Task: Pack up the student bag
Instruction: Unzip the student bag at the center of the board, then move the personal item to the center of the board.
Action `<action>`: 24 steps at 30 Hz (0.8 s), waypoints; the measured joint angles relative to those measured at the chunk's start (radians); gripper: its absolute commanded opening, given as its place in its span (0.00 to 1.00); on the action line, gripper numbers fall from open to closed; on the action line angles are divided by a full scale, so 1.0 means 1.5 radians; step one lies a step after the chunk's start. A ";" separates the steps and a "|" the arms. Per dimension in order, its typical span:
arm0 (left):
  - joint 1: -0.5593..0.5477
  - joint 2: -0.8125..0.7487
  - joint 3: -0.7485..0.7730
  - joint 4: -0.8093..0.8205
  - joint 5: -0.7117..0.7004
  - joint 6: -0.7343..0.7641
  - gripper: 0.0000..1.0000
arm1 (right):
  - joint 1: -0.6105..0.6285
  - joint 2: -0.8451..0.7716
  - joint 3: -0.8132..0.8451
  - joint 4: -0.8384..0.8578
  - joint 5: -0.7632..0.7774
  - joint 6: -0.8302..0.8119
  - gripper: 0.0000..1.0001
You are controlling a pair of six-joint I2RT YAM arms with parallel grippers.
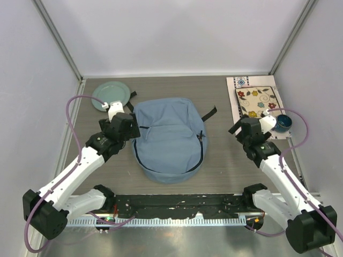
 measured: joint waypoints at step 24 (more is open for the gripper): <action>0.000 -0.005 0.051 0.078 0.300 0.014 1.00 | -0.273 0.267 0.079 0.020 -0.020 -0.109 0.96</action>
